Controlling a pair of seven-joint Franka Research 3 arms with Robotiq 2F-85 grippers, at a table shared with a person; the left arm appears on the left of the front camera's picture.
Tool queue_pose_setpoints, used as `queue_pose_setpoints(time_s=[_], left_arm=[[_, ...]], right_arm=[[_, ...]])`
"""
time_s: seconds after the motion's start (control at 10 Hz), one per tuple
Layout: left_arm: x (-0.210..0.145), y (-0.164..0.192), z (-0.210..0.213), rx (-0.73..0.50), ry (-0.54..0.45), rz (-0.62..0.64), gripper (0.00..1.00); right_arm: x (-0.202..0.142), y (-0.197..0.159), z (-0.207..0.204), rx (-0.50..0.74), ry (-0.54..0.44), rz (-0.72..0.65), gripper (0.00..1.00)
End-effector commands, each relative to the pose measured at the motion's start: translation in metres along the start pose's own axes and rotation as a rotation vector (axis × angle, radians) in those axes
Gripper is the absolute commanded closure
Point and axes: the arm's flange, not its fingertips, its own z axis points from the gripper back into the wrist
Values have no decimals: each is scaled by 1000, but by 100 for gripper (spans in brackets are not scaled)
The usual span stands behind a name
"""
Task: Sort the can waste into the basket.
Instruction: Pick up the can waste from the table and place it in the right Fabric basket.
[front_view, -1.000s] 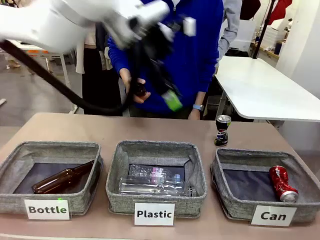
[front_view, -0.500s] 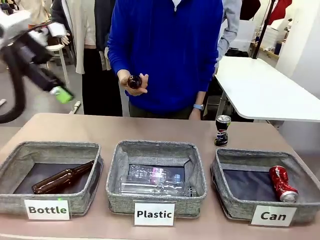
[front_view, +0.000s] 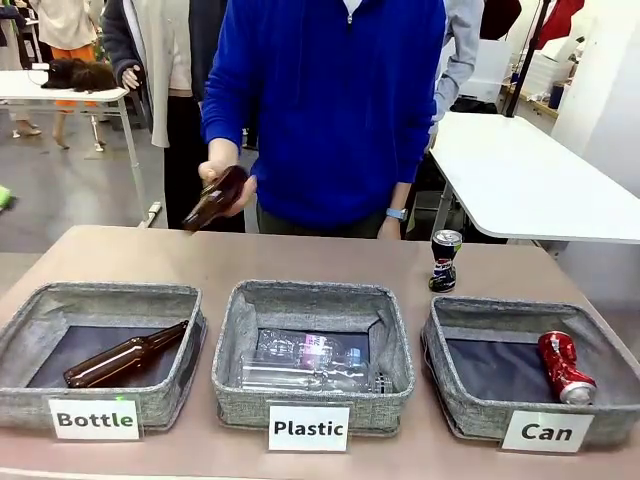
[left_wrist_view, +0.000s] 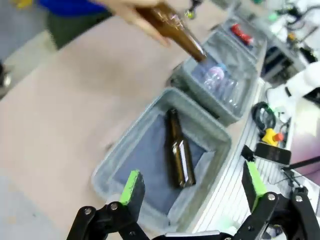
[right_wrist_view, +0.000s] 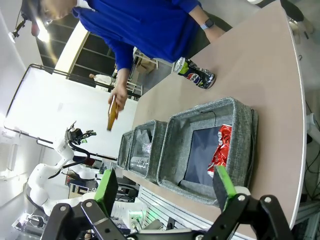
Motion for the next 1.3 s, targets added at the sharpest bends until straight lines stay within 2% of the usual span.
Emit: queue_pose_setpoints(time_s=[0.0,0.3,0.6,0.7,1.0,1.2], left_arm=[[-32,23,54,48,3,96,0],[-117,32,139,130,-127,170,0],[-174,45,164,138,-254,214,0],[-191,42,168,148,-269,221,0],[-203,38,161,162,-281,204,0],[-195,43,158,156,-285,190,0]], right_arm=[[2,0,0,16,-16,31,0],[2,0,0,16,-16,31,0],[2,0,0,16,-16,31,0],[2,0,0,16,-16,31,0],[2,0,0,16,-16,31,0],[2,0,0,16,-16,31,0]])
